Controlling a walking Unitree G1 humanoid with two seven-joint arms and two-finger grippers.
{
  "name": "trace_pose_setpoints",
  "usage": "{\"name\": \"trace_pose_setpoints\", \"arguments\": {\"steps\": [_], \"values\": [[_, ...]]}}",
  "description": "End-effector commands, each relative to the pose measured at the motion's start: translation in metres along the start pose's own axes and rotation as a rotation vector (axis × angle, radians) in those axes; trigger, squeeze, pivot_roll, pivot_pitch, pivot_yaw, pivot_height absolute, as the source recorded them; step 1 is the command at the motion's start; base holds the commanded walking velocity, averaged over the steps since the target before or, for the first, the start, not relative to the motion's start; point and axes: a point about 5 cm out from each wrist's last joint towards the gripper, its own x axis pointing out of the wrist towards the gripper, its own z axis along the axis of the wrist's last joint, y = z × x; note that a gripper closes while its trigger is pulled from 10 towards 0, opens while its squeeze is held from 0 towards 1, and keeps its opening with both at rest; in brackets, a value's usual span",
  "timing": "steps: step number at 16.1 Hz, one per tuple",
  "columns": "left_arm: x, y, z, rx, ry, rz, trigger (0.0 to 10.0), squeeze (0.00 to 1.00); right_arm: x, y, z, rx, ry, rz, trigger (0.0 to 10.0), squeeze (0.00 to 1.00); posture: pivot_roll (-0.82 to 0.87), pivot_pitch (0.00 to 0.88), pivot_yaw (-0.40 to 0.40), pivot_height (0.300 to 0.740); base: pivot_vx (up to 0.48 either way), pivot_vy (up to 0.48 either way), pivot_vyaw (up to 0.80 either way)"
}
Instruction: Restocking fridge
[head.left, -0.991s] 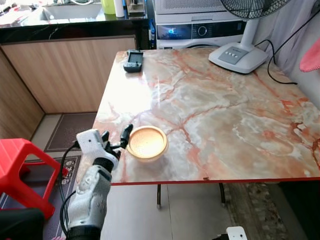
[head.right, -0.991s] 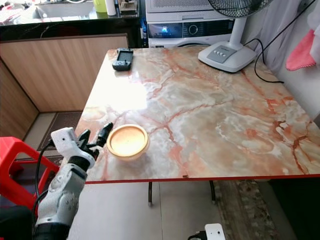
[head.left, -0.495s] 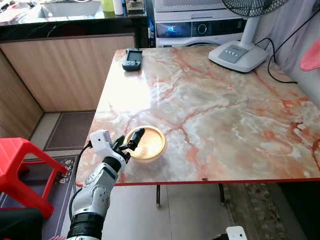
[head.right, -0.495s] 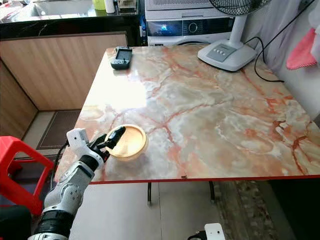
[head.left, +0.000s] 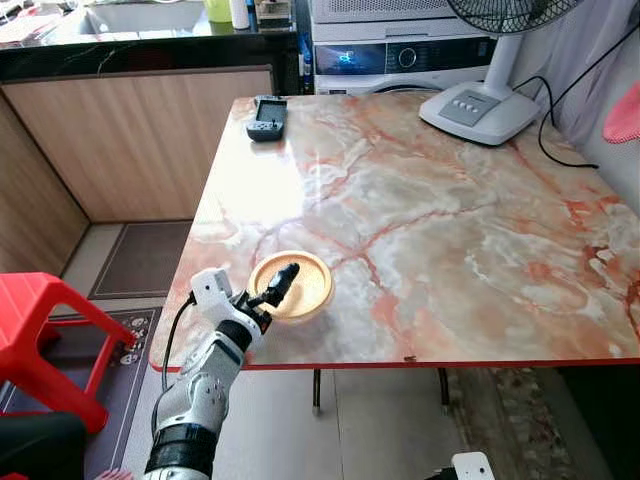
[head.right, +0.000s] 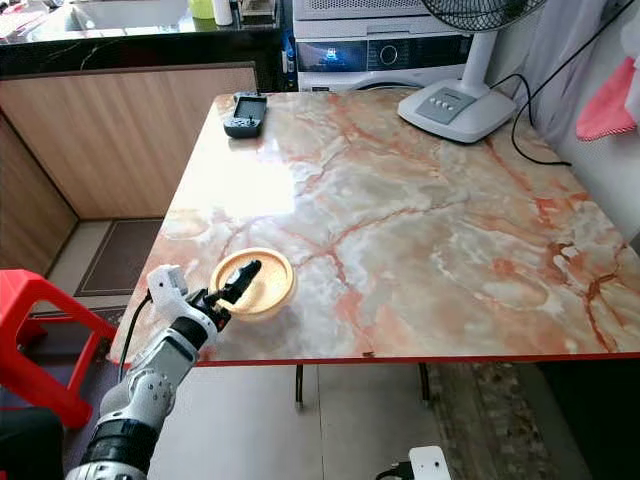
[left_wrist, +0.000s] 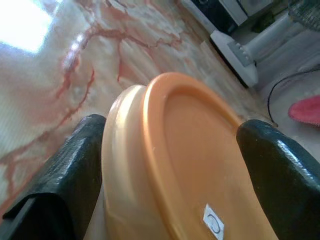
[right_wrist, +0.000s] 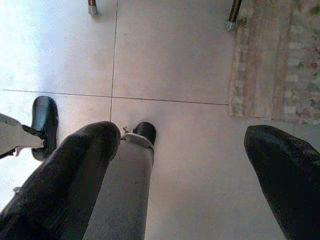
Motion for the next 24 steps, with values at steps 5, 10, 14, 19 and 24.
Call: {"name": "trace_pose_setpoints", "arguments": {"steps": [5, 10, 14, 19, 24], "values": [[0.004, 0.002, -0.001, -0.044, 0.005, 0.019, 0.0, 0.0, 0.0, -0.001, -0.002, -0.028, 0.013, -0.002, 10.0, 0.0, 0.04, 0.061, 0.0, 0.74, 0.0, 0.0, 0.0], [0.006, 0.002, -0.002, -0.066, -0.009, 0.024, 0.0, 0.0, 0.0, -0.001, -0.002, -0.041, 0.015, 0.0, 10.0, 0.0, 0.04, 0.059, 0.0, 0.74, 0.0, 0.0, 0.0], [0.006, 0.001, 0.0, -0.066, -0.023, 0.025, 0.0, 0.0, 0.0, -0.001, -0.002, -0.05, 0.018, 0.0, 10.0, 0.0, 0.04, 0.059, -0.001, 0.74, 0.0, 0.0, 0.0], [0.006, -0.004, 0.015, -0.1, -0.136, -0.008, 0.0, 0.0, 0.0, -0.001, -0.001, -0.055, 0.018, 0.001, 10.0, 0.0, 0.04, 0.058, -0.001, 0.74, 0.0, 0.0, 0.0], [0.0, -0.016, 0.031, -0.087, -0.216, -0.061, 0.0, 0.0, 0.0, 0.0, -0.002, -0.054, 0.017, 0.003, 10.0, 0.0, 0.04, 0.061, 0.003, 0.74, 0.0, 0.0, 0.0]]}}
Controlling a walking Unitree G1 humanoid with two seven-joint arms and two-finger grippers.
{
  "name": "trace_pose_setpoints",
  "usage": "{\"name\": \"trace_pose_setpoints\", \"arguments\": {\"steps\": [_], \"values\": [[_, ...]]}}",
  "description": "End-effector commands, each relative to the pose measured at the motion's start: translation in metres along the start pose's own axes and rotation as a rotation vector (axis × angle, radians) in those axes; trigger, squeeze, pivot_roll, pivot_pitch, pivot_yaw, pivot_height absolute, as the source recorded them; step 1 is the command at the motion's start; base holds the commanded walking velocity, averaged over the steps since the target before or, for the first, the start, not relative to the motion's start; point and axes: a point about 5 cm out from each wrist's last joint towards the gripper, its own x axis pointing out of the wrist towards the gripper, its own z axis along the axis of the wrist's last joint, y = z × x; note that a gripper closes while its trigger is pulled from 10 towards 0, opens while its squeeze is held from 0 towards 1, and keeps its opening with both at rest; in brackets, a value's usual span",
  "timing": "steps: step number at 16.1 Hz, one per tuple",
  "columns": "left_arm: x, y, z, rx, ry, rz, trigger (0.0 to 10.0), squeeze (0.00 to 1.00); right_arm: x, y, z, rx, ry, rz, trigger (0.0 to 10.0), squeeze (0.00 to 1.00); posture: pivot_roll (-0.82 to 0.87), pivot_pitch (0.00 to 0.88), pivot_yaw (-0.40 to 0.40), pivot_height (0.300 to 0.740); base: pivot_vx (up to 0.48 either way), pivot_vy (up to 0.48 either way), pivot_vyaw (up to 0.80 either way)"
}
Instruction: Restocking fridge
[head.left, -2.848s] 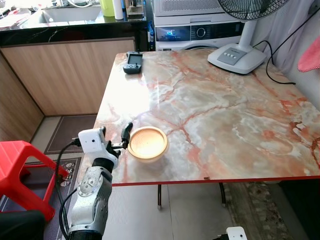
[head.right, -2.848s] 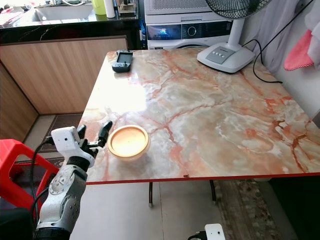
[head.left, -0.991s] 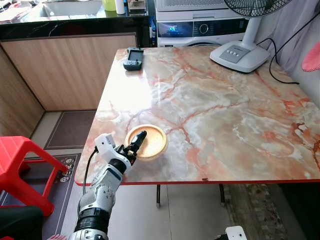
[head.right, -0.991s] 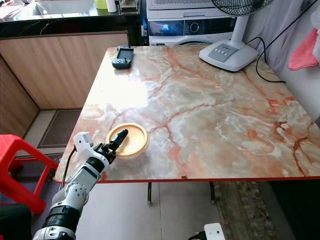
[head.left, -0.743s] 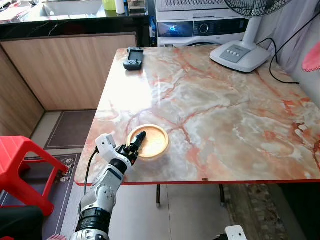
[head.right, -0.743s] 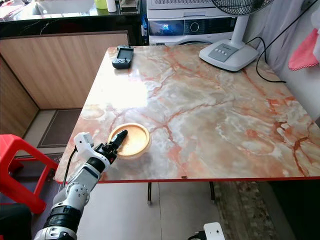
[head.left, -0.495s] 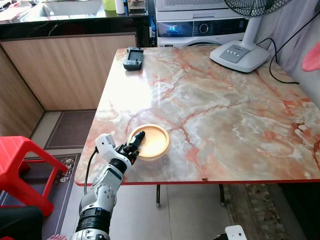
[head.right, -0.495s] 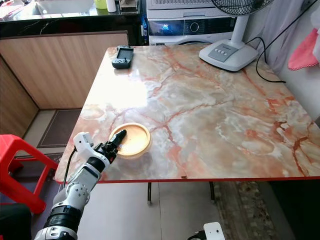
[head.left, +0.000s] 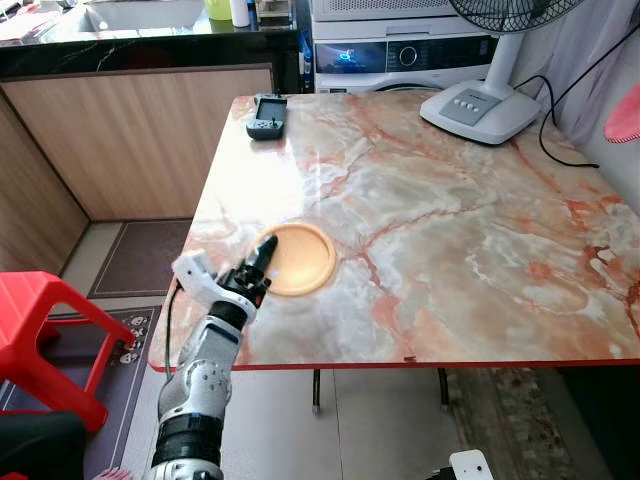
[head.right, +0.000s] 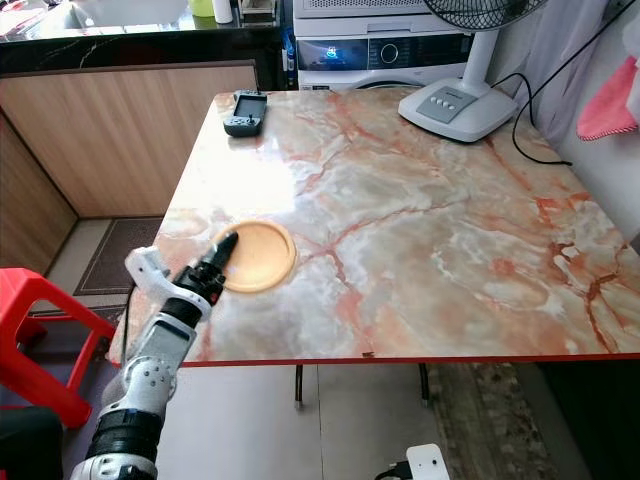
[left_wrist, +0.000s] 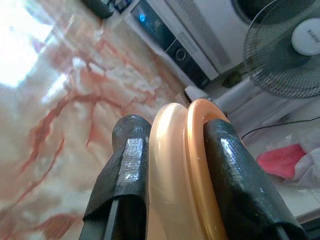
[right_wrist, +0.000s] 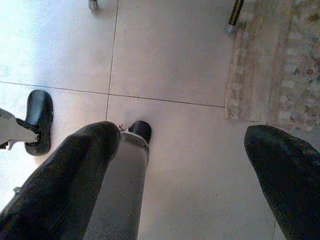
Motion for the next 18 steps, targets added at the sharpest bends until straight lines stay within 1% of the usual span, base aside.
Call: {"name": "trace_pose_setpoints", "arguments": {"steps": [1, 2, 3, 4, 5, 6, 7, 8, 9, 10, 11, 12, 14, 16, 18], "values": [[-0.004, -0.006, 0.009, 0.022, -0.027, -0.017, 10.0, 0.0, -0.001, 0.001, -0.005, -0.002, 0.016, 0.0, 10.0, 0.0, 0.05, 0.062, 0.002, 0.74, 0.0, 0.0, 0.0], [-0.006, -0.008, 0.013, 0.037, -0.034, -0.024, 10.0, 0.0, -0.001, 0.0, -0.005, 0.001, 0.015, -0.001, 10.0, 0.0, 0.05, 0.062, 0.003, 0.74, 0.0, 0.0, 0.0], [-0.014, -0.01, 0.02, 0.056, -0.057, -0.016, 10.0, 0.0, -0.001, 0.0, -0.006, 0.015, 0.016, -0.006, 10.0, 0.0, 0.05, 0.06, 0.008, 0.74, 0.0, 0.0, 0.0], [-0.021, -0.009, 0.026, 0.094, -0.079, 0.026, 10.0, 0.0, -0.001, 0.0, -0.006, 0.018, 0.016, -0.007, 10.0, 0.0, 0.05, 0.057, 0.013, 0.74, 0.0, 0.0, 0.0], [-0.025, -0.009, 0.029, 0.12, -0.088, 0.049, 10.0, 0.0, -0.001, 0.0, -0.007, 0.018, 0.016, -0.007, 10.0, 0.0, 0.05, 0.057, 0.013, 0.74, 0.0, 0.0, 0.0], [-0.031, -0.01, 0.034, 0.157, -0.103, 0.076, 10.0, 0.0, -0.001, 0.001, -0.007, 0.018, 0.015, -0.006, 10.0, 0.0, 0.06, 0.053, 0.016, 0.74, 0.0, 0.0, 0.0], [-0.034, -0.011, 0.04, 0.23, -0.109, 0.099, 10.0, 0.0, -0.001, 0.001, -0.007, 0.021, 0.014, -0.006, 10.0, 0.0, 0.06, 0.05, 0.019, 0.74, 0.0, 0.0, 0.0], [-0.036, -0.012, 0.043, 0.282, -0.109, 0.105, 10.0, 0.0, -0.001, 0.001, -0.007, 0.026, 0.013, -0.006, 10.0, 0.0, 0.07, 0.044, 0.022, 0.74, 0.0, 0.0, 0.0], [-0.036, -0.013, 0.045, 0.325, -0.108, 0.106, 10.0, 0.0, -0.001, 0.002, -0.007, 0.03, 0.013, -0.006, 10.0, 0.0, 0.07, 0.04, 0.027, 0.74, 0.0, 0.0, 0.0], [-0.034, -0.018, 0.045, 0.402, -0.083, 0.078, 10.0, 0.0, -0.001, 0.003, -0.007, 0.03, 0.013, -0.007, 10.0, 0.0, 0.07, 0.032, 0.031, 0.74, 0.0, 0.0, 0.0], [-0.031, -0.027, 0.041, 0.459, -0.048, 0.036, 10.0, 0.0, -0.001, 0.003, -0.008, 0.032, 0.014, -0.008, 10.0, 0.0, 0.06, 0.027, 0.038, 0.74, 0.0, 0.0, 0.0], [-0.028, -0.035, 0.041, 0.52, -0.049, 0.013, 10.0, 0.0, -0.001, 0.004, -0.008, 0.041, 0.015, -0.013, 10.0, 0.0, 0.06, 0.023, 0.043, 0.74, 0.0, 0.0, 0.0], [-0.028, -0.035, 0.043, 0.665, -0.054, 0.007, 10.0, 0.0, -0.001, 0.003, -0.008, 0.038, 0.017, -0.017, 10.0, 0.0, 0.06, 0.022, 0.056, 0.74, 0.0, 0.0, 0.0], [-0.028, -0.035, 0.045, 0.73, -0.038, -0.018, 10.0, 0.0, -0.001, 0.002, -0.008, 0.045, 0.014, -0.027, 10.0, 0.0, 0.07, 0.027, 0.069, 0.74, 0.0, 0.0, 0.0], [-0.03, -0.032, 0.045, 0.76, -0.032, -0.013, 10.0, 0.0, -0.001, 0.004, -0.008, 0.054, 0.015, -0.025, 10.0, 0.0, 0.08, 0.019, 0.072, 0.74, 0.0, 0.0, 0.0]]}}
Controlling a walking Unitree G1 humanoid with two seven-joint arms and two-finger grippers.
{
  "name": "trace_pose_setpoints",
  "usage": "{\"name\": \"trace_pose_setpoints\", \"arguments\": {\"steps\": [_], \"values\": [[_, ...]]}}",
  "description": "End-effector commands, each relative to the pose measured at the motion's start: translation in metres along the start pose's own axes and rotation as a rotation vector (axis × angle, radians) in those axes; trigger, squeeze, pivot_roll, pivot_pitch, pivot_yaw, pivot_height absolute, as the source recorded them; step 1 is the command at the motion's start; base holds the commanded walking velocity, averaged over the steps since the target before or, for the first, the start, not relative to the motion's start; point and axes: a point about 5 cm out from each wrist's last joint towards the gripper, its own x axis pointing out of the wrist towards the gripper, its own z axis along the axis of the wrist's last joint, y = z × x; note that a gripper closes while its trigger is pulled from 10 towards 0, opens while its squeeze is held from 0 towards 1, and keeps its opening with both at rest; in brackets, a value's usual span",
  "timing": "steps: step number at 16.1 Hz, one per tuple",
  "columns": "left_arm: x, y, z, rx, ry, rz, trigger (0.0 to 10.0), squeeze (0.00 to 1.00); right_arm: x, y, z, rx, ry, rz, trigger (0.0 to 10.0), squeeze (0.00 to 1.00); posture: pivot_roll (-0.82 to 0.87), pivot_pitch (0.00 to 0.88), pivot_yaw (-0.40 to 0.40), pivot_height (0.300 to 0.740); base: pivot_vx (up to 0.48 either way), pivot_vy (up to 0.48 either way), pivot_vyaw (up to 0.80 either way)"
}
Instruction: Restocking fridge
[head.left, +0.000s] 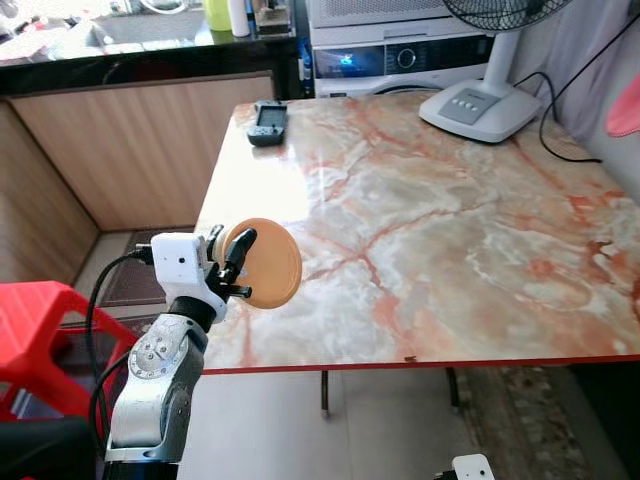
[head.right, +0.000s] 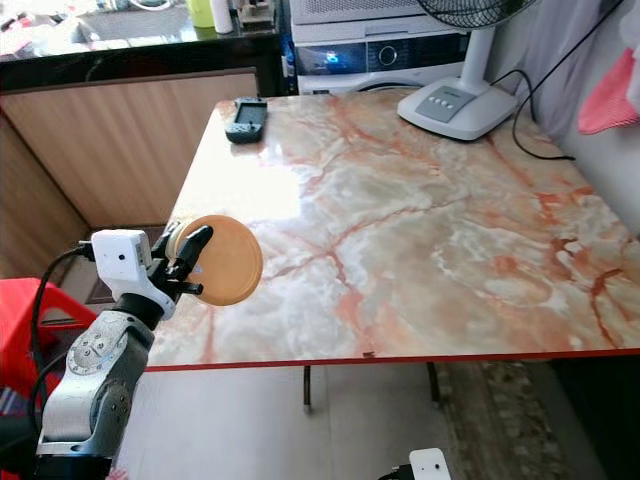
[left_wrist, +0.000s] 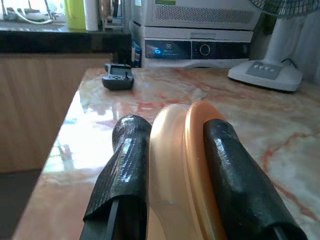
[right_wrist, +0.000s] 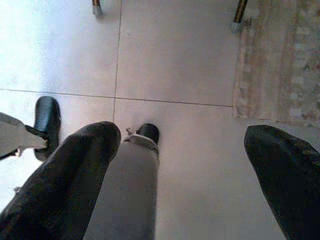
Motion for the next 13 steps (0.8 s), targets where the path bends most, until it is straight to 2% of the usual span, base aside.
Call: {"name": "trace_pose_setpoints", "arguments": {"steps": [1, 6, 13], "values": [[-0.0001, 0.0018, 0.0016, 0.017, -0.014, 0.013, 10.0, 0.0, -0.0004, 0.0038, -0.0034, 0.021, 0.007, 0.006, 10.0, 0.0, 0.07, 0.016, 0.074, 0.74, 0.0, 0.0, 0.0], [0.0045, -0.001, 0.0001, -0.002, -0.019, 0.038, 10.0, 0.0, -0.0001, 0.0059, -0.0027, 0.062, 0.006, -0.007, 10.0, 0.0, 0.07, 0.042, 0.082, 0.74, 0.0, 0.0, 0.0], [0.0044, -0.0012, 0.0009, -0.002, -0.029, 0.058, 10.0, 0.0, 0.0003, 0.0043, -0.0013, 0.054, 0.01, 0.003, 10.0, 0.0, 0.08, 0.059, 0.066, 0.74, 0.0, 0.0, -0.8]]}}
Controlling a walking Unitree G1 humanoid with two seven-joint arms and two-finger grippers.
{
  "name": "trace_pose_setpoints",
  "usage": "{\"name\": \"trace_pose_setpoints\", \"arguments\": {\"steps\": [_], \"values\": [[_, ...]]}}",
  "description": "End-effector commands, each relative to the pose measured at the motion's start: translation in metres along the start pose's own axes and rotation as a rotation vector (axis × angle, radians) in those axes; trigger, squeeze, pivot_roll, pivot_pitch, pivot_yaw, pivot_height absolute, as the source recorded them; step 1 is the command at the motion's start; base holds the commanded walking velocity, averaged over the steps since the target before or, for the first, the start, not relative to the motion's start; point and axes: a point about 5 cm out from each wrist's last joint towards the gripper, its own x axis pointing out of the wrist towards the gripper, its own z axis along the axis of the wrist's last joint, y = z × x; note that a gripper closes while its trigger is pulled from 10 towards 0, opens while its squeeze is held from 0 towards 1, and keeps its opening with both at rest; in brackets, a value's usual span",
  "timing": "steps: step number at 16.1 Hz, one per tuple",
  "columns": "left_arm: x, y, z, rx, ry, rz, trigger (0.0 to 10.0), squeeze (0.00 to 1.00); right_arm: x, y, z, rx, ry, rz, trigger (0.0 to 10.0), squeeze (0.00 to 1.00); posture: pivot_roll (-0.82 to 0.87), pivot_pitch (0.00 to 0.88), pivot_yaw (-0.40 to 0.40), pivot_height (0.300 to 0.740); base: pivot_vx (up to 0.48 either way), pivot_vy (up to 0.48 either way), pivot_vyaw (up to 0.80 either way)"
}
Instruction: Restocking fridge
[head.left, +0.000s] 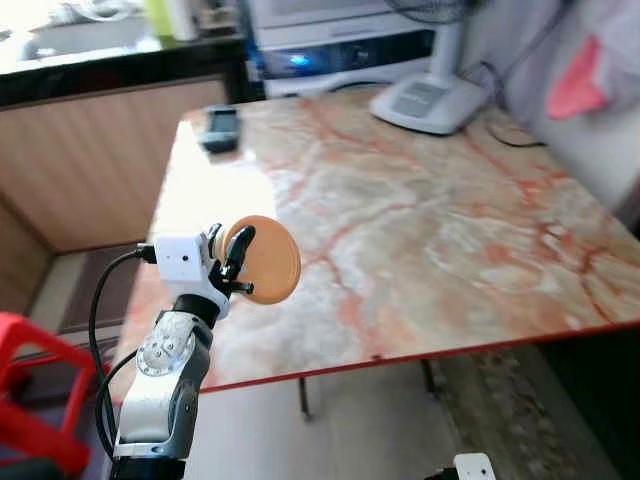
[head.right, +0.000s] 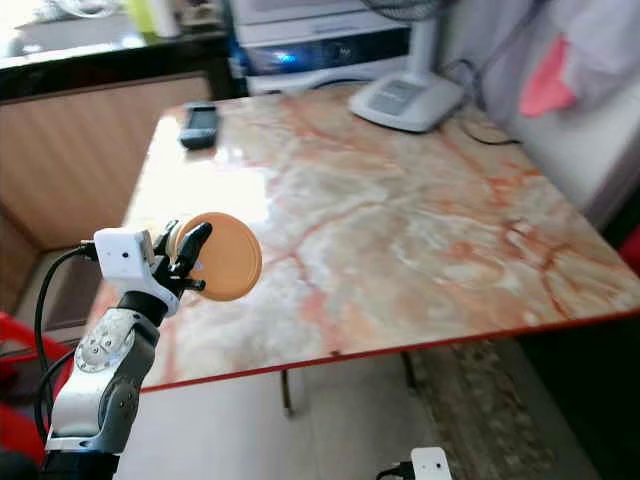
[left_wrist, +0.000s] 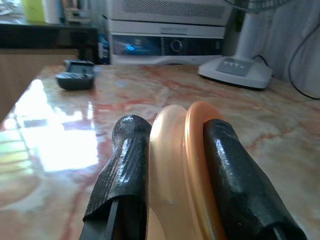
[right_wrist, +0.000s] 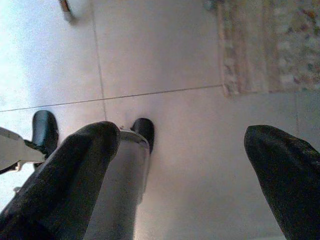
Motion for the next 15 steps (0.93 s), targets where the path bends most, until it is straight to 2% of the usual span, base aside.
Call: {"name": "trace_pose_setpoints", "arguments": {"steps": [1, 15], "values": [[0.0002, 0.0005, 0.0025, 0.02, -0.018, 0.005, 10.0, 0.0, -0.0002, 0.0037, -0.0031, 0.007, 0.015, 0.01, 10.0, 0.0, 0.08, 0.059, 0.066, 0.74, 0.0, 0.0, -0.8], [0.0022, -0.0033, 0.0037, 0.023, -0.026, -0.007, 10.0, 0.0, -0.0001, 0.0037, -0.0032, 0.005, 0.02, 0.015, 10.0, 0.0, 0.08, 0.068, 0.064, 0.74, 0.0, 0.0, -0.8]]}}
